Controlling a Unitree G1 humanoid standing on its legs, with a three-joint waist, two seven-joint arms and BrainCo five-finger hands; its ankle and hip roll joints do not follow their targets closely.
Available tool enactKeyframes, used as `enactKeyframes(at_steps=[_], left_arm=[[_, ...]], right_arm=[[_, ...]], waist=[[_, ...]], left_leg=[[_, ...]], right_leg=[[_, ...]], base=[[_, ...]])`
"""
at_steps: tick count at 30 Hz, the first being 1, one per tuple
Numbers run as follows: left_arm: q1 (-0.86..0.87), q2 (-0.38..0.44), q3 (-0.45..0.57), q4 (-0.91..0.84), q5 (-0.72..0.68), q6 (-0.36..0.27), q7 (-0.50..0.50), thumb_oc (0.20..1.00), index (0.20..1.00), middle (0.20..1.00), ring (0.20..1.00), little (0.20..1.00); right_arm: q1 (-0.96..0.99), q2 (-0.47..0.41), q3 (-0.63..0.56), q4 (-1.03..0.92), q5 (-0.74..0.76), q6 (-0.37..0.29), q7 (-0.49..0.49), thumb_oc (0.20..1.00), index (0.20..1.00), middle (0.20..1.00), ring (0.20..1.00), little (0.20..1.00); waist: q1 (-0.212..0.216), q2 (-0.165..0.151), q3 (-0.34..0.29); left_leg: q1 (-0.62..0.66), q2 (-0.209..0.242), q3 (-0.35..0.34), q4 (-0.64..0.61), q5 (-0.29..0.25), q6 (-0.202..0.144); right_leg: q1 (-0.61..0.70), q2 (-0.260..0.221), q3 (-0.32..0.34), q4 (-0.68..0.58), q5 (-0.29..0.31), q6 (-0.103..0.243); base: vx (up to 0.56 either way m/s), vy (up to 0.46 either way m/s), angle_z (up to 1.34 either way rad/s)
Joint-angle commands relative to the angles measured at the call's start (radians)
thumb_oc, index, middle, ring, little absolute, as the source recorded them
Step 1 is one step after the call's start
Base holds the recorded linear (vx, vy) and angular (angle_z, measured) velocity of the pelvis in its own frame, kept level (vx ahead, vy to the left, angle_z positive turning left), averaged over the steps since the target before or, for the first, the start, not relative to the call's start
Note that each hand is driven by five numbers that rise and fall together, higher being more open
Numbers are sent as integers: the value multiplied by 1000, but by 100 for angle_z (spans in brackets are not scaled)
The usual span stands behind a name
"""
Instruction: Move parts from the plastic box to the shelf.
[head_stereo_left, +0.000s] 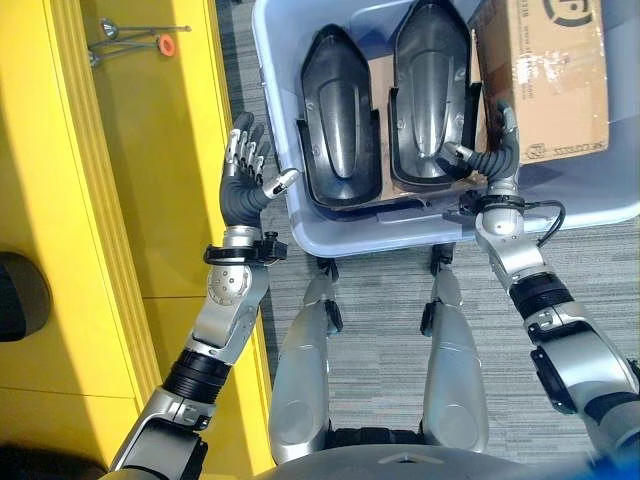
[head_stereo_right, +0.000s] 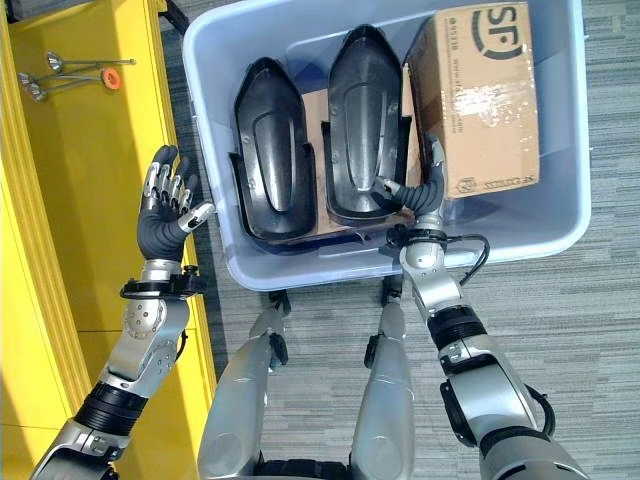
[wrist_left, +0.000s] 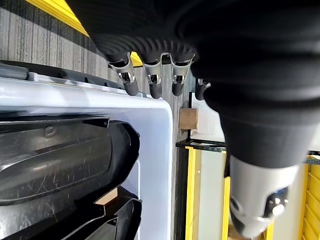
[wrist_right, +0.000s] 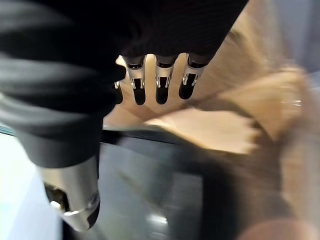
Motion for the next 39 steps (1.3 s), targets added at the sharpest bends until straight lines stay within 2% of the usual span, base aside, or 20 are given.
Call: enactKeyframes(at_steps=[1,20,21,23,29,39], left_arm=[[8,50,25,-85,12,-68,10,1000,1000,1000,1000,1000],[9,56,16,-85,-5,-71,4,1000,1000,1000,1000,1000],[8,57,15,-85,-7,-71,4,1000,1000,1000,1000,1000],[7,56,13,-84,-2,-69,8,1000,1000,1000,1000,1000],[8,54,18,-88,5,-69,16,1000,1000,1000,1000,1000],[5,53,17,-83,10,-72,23,1000,1000,1000,1000,1000]], right_arm=[[-13,-20,5,-28,-27,-25,-13,1000,1000,1000,1000,1000],[-12,-15,-17,28,23,-37,-30,1000,1000,1000,1000,1000],[-18,-18,-9,30,11,-32,-33,849,849,849,849,849],[-30,-25,6,35,-28,-18,-47,200,200,200,200,200],[-37,-25,17,33,-75,-3,-65,200,200,200,200,200],[-39,-13,13,45,-70,-3,-73,200,200,200,200,200]], waist=[[11,4,-6],[12,1,-3],[13,1,-3],[15,0,-4],[16,-1,-5],[17,-4,-6]], left_leg=[[-25,47,-48,131,-110,-66],[-27,48,-51,127,-106,-65],[-26,47,-51,125,-105,-65],[-26,46,-52,124,-104,-65],[-26,44,-55,122,-103,-64],[-26,43,-58,123,-104,-63]], right_leg=[[35,-43,-4,142,-126,32],[30,-35,-3,142,-124,30],[31,-34,-3,141,-124,30],[32,-34,-4,140,-123,30],[32,-33,-7,140,-123,31],[33,-34,-7,142,-125,30]], base=[[0,0,0],[0,0,0],[0,0,0],[0,0,0],[0,0,0],[0,0,0]])
